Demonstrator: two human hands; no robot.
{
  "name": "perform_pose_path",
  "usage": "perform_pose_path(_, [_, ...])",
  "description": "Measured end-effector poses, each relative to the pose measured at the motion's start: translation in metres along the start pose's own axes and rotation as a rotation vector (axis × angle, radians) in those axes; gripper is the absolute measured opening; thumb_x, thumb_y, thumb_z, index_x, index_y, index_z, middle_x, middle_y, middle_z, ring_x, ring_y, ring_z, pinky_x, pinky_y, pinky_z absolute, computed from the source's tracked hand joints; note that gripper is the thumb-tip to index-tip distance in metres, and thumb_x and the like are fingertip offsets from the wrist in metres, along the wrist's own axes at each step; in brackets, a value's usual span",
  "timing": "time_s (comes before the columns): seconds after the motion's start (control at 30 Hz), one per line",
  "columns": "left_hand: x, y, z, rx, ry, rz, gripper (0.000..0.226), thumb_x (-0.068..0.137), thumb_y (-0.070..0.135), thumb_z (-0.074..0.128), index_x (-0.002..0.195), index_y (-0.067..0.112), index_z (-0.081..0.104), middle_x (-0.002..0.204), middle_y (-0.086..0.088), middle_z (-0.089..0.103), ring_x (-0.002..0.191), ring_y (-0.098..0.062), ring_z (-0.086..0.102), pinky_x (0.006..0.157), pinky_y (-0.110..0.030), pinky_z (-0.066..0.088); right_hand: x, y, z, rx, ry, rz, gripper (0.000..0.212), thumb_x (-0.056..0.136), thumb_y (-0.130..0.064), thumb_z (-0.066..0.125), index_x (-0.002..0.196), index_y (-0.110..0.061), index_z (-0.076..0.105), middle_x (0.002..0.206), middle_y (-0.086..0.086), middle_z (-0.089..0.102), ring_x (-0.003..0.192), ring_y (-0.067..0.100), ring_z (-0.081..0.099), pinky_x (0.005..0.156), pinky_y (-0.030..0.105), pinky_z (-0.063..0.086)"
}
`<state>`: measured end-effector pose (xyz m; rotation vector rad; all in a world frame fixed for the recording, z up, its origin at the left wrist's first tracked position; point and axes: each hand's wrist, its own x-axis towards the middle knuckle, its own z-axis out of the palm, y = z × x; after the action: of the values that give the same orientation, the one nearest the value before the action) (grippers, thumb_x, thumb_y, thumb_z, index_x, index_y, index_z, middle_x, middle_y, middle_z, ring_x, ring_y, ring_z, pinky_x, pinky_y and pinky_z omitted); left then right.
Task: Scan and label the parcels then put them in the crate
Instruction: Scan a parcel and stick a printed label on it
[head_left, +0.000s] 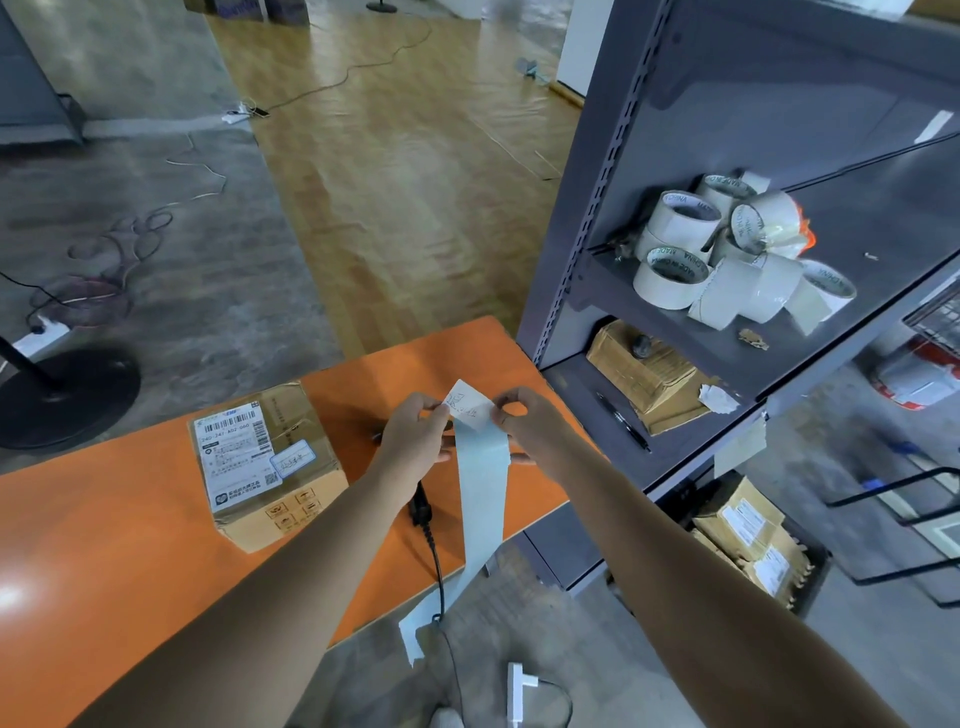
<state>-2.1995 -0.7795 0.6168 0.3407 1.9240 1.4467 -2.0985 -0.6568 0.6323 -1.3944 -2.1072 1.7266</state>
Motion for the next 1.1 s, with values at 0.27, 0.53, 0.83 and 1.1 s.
perform_pose_path(0.27, [0.012, -0.008, 0.005, 0.156, 0.179, 0.023, 0.009, 0.099, 0.025, 0.05, 0.104, 0.02, 0.055, 0.11, 0.001, 0.063, 0.095, -0.022, 0.067, 0.083, -0.044, 0.058, 0.011, 0.019, 0.015, -0.381, 0.009, -0.246, 0.041, 0.1, -0.014, 0.052, 0.136, -0.032, 0.044, 0.087, -0.001, 0.055, 0.064, 0.013, 0.05, 0.049, 0.025, 0.038])
perform_pose_path(0.53, [0.019, -0.023, 0.004, 0.023, 0.347, -0.099, 0.014, 0.096, 0.018, 0.045, 0.088, 0.025, 0.055, 0.092, 0.002, 0.061, 0.092, -0.024, 0.064, 0.078, -0.04, 0.054, 0.034, 0.056, 0.037, -0.623, 0.085, -0.244, 0.077, 0.099, -0.021, 0.056, 0.155, -0.037, 0.005, 0.092, 0.008, 0.064, 0.07, 0.02, 0.057, 0.058, 0.03, 0.041])
perform_pose_path(0.83, [0.018, -0.032, 0.007, -0.106, 0.278, -0.198, 0.018, 0.1, 0.015, 0.047, 0.085, 0.017, 0.056, 0.08, -0.002, 0.057, 0.067, -0.013, 0.055, 0.058, -0.025, 0.044, 0.055, 0.071, 0.045, -0.92, 0.152, -0.241, 0.06, 0.099, -0.031, 0.052, 0.15, -0.025, 0.022, 0.104, 0.001, 0.068, 0.093, 0.022, 0.065, 0.086, 0.033, 0.037])
perform_pose_path(1.1, [0.015, -0.027, -0.005, -0.149, 0.261, -0.267, 0.011, 0.099, 0.02, 0.05, 0.102, 0.016, 0.059, 0.086, -0.001, 0.061, 0.077, -0.014, 0.059, 0.071, -0.029, 0.051, 0.054, 0.063, 0.049, -0.826, 0.088, -0.23, 0.046, 0.093, -0.037, 0.062, 0.133, -0.022, 0.045, 0.121, 0.003, 0.058, 0.113, 0.025, 0.056, 0.095, 0.039, 0.037])
